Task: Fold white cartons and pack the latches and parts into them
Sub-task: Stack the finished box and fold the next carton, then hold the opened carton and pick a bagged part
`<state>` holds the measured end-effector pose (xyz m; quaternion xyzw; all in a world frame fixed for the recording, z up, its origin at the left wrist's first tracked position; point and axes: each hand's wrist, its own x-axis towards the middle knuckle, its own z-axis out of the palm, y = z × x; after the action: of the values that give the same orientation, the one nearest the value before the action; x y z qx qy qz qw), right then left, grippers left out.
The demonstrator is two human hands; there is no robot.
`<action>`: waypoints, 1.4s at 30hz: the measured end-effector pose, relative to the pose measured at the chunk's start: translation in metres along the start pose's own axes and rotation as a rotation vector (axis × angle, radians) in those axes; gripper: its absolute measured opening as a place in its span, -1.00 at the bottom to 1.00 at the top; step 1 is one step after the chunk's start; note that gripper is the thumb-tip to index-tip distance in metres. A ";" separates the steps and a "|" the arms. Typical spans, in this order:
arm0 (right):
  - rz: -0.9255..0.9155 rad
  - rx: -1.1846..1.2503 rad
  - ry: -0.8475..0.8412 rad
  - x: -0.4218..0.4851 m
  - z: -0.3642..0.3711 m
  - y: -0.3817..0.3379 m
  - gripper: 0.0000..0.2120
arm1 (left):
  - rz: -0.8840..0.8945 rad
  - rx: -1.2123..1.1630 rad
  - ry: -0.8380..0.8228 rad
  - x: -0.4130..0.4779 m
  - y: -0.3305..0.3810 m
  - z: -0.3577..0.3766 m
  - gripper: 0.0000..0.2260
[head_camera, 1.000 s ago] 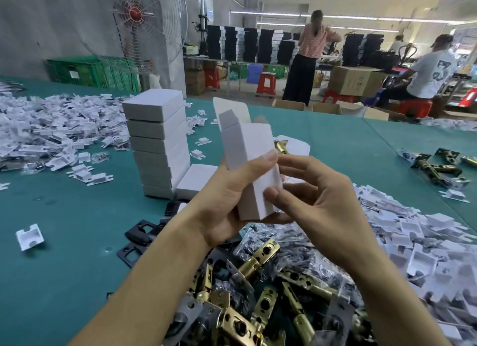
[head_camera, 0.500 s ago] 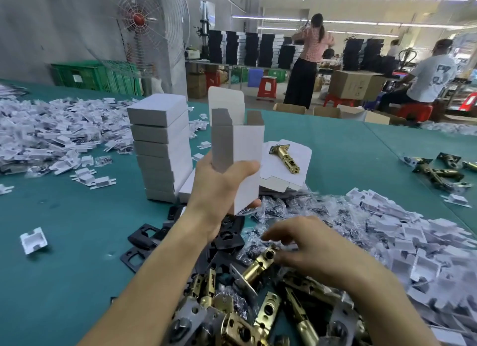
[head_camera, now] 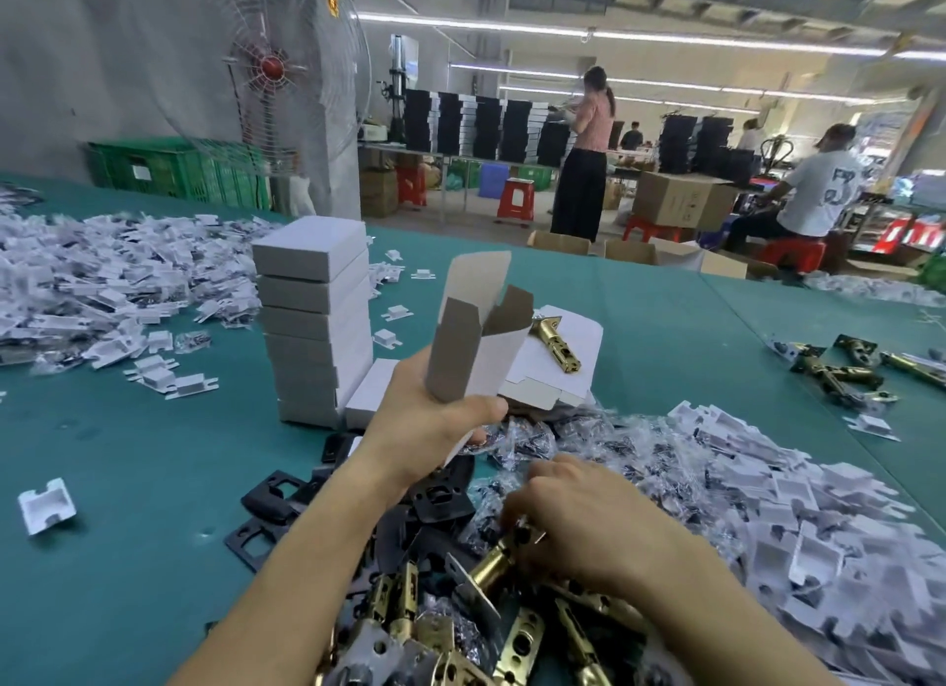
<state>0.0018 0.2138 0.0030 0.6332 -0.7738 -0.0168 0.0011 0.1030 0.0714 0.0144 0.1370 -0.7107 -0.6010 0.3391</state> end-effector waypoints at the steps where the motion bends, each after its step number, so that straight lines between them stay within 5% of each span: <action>1: -0.009 0.000 0.008 -0.001 0.002 0.001 -0.76 | -0.011 -0.007 0.008 0.000 0.000 0.000 -0.70; 7: -0.017 0.122 0.008 -0.004 0.002 0.014 -0.73 | -0.032 -0.065 0.026 -0.001 -0.004 -0.001 -0.81; 14: 0.026 0.744 0.034 -0.018 -0.025 0.018 -0.79 | -0.151 -0.084 0.328 0.008 -0.014 -0.010 -0.92; 20: 0.092 1.155 0.683 -0.033 -0.060 0.033 -0.66 | -0.202 0.071 0.111 0.007 -0.020 -0.010 -0.74; 23: 0.036 1.076 0.850 -0.034 -0.086 0.038 -0.66 | -0.184 0.083 -0.090 0.003 -0.018 -0.006 -0.68; 29: 0.003 0.710 0.726 -0.017 -0.100 0.027 -0.66 | -0.100 0.028 -0.240 -0.001 -0.017 -0.003 -0.59; 42: -0.029 0.635 0.458 0.014 -0.117 0.027 -0.80 | -0.090 0.053 -0.294 -0.006 -0.011 -0.001 -0.69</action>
<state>-0.0242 0.2028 0.1201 0.6004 -0.7110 0.3653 -0.0223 0.1063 0.0715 0.0023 0.0885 -0.7615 -0.6101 0.2003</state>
